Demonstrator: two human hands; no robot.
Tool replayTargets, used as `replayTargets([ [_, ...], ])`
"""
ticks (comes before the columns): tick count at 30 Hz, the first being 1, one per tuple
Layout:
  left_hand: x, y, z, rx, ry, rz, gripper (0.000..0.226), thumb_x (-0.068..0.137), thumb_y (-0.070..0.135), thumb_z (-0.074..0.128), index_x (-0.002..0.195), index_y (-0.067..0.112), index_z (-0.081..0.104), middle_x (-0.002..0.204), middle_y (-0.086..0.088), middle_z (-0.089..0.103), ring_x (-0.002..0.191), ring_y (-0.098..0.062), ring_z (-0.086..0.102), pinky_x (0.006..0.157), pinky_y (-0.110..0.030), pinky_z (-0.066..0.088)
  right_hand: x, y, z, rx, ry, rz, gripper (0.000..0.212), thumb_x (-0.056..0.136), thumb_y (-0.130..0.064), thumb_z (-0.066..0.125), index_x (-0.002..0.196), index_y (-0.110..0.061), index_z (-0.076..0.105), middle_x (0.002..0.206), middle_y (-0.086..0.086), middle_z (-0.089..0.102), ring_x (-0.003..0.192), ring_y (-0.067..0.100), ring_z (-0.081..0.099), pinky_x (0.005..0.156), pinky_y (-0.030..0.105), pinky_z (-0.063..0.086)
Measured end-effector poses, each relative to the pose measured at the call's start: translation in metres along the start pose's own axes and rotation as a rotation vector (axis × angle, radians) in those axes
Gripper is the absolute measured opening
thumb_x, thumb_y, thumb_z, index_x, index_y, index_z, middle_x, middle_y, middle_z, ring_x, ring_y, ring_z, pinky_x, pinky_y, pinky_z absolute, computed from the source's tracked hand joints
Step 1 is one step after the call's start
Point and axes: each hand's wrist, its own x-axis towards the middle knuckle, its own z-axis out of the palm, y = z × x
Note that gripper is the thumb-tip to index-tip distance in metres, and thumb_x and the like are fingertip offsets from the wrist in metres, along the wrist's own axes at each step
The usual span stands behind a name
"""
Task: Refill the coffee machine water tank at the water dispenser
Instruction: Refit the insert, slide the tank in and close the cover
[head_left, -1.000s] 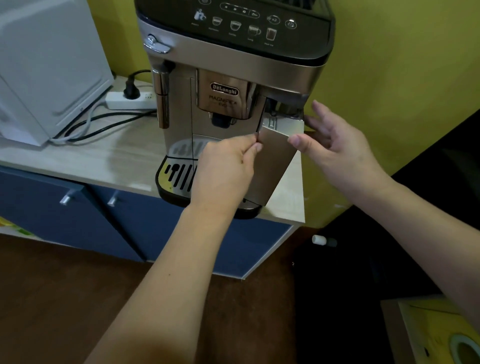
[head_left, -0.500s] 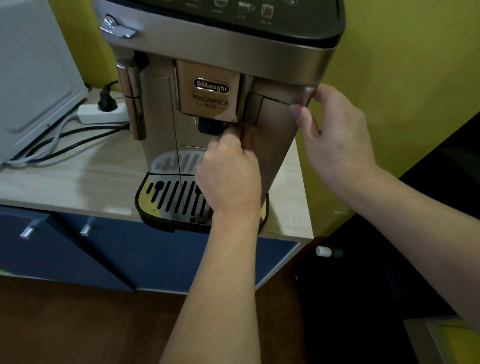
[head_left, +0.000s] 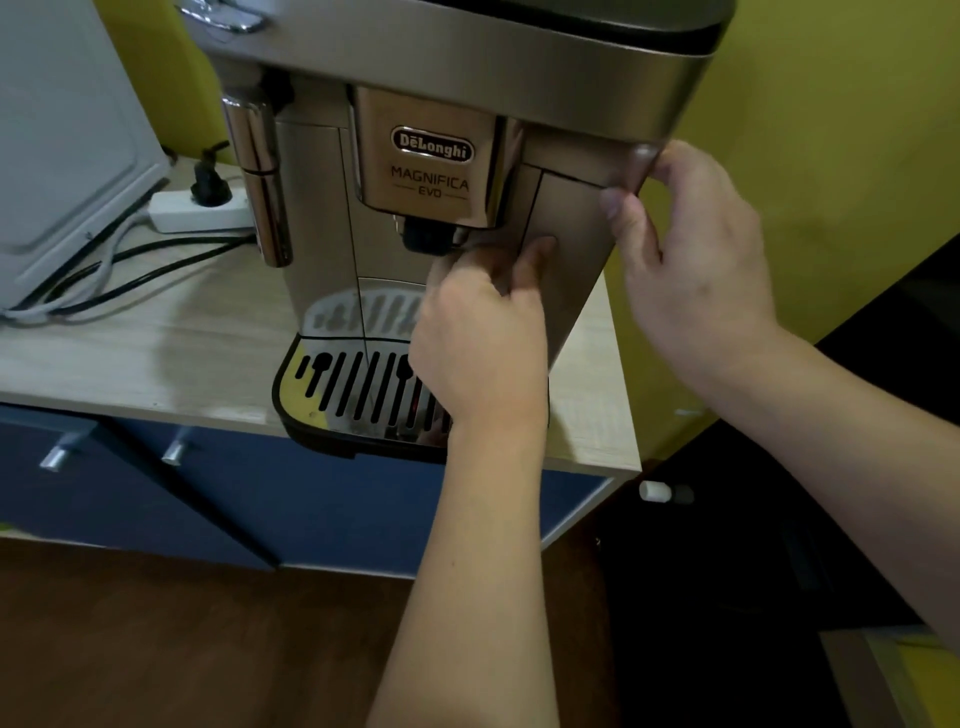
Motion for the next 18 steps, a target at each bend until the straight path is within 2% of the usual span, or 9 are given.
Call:
replayTargets([
  [2, 0.006, 0.004, -0.002, -0.003, -0.013, -0.078, 0.038, 0.082, 0.065, 0.062, 0.091, 0.031, 0.076, 0.084, 0.008, 0.072, 0.075, -0.014, 0.064, 0.058, -0.030, 0.045, 0.002, 0.000, -0.003, 0.019, -0.030, -0.001, 0.025, 0.097, -0.026, 0.054, 0.117, -0.013, 0.060, 0.113, -0.011, 0.053, 0.103, -0.001, 0.045, 0.078, 0.000, 0.027],
  [4, 0.007, 0.006, -0.001, -0.038, -0.019, -0.152, 0.040, 0.079, 0.066, 0.065, 0.085, 0.028, 0.076, 0.078, 0.008, 0.072, 0.072, -0.015, 0.066, 0.056, -0.031, 0.048, 0.001, 0.000, -0.003, 0.055, -0.048, 0.011, 0.027, 0.095, -0.027, 0.059, 0.119, -0.015, 0.059, 0.113, -0.014, 0.052, 0.104, -0.004, 0.043, 0.080, 0.002, 0.030],
  [6, 0.005, 0.009, -0.001, -0.072, -0.043, -0.254, 0.045, 0.076, 0.068, 0.067, 0.081, 0.024, 0.074, 0.075, 0.005, 0.071, 0.070, -0.016, 0.066, 0.051, -0.028, 0.042, 0.000, -0.001, -0.001, 0.098, -0.042, 0.046, 0.030, 0.094, -0.028, 0.062, 0.120, -0.015, 0.058, 0.113, -0.011, 0.057, 0.105, -0.002, 0.048, 0.084, 0.002, 0.033],
  [8, 0.004, 0.012, -0.001, -0.132, -0.089, -0.377, 0.050, 0.072, 0.070, 0.069, 0.083, 0.021, 0.070, 0.077, 0.004, 0.070, 0.070, -0.015, 0.065, 0.048, -0.026, 0.035, -0.001, -0.003, 0.002, 0.132, -0.017, 0.083, 0.032, 0.093, -0.027, 0.064, 0.121, -0.014, 0.058, 0.115, -0.008, 0.061, 0.111, 0.005, 0.054, 0.092, 0.011, 0.038],
  [10, 0.004, 0.013, -0.001, -0.209, -0.118, -0.467, 0.054, 0.069, 0.070, 0.072, 0.088, 0.020, 0.068, 0.080, 0.004, 0.069, 0.072, -0.014, 0.063, 0.049, -0.026, 0.034, -0.002, -0.005, 0.003, 0.153, 0.012, 0.118, 0.031, 0.091, -0.025, 0.066, 0.119, -0.015, 0.059, 0.116, -0.007, 0.064, 0.114, 0.008, 0.058, 0.097, 0.018, 0.042],
  [12, 0.005, 0.016, -0.001, -0.245, -0.132, -0.515, 0.056, 0.068, 0.070, 0.073, 0.089, 0.019, 0.065, 0.077, 0.006, 0.066, 0.068, -0.010, 0.060, 0.048, -0.025, 0.031, -0.002, -0.009, 0.005, 0.179, 0.047, 0.152, 0.028, 0.089, -0.022, 0.067, 0.116, -0.016, 0.061, 0.113, -0.008, 0.066, 0.113, 0.008, 0.060, 0.097, 0.021, 0.045],
  [14, 0.005, 0.017, 0.000, -0.274, -0.135, -0.549, 0.055, 0.068, 0.070, 0.074, 0.082, 0.019, 0.059, 0.071, 0.008, 0.061, 0.064, -0.007, 0.056, 0.048, -0.024, 0.029, -0.002, -0.013, 0.008, 0.193, 0.077, 0.200, 0.024, 0.089, -0.020, 0.066, 0.113, -0.017, 0.062, 0.110, -0.009, 0.066, 0.109, 0.007, 0.061, 0.095, 0.021, 0.046],
  [18, 0.002, 0.018, 0.004, -0.339, -0.119, -0.588, 0.053, 0.067, 0.070, 0.075, 0.071, 0.023, 0.052, 0.067, 0.006, 0.062, 0.065, -0.010, 0.059, 0.051, -0.025, 0.033, -0.002, -0.017, 0.011, 0.193, 0.108, 0.250, 0.022, 0.089, -0.019, 0.065, 0.110, -0.017, 0.062, 0.110, -0.007, 0.068, 0.107, 0.008, 0.062, 0.094, 0.026, 0.048],
])
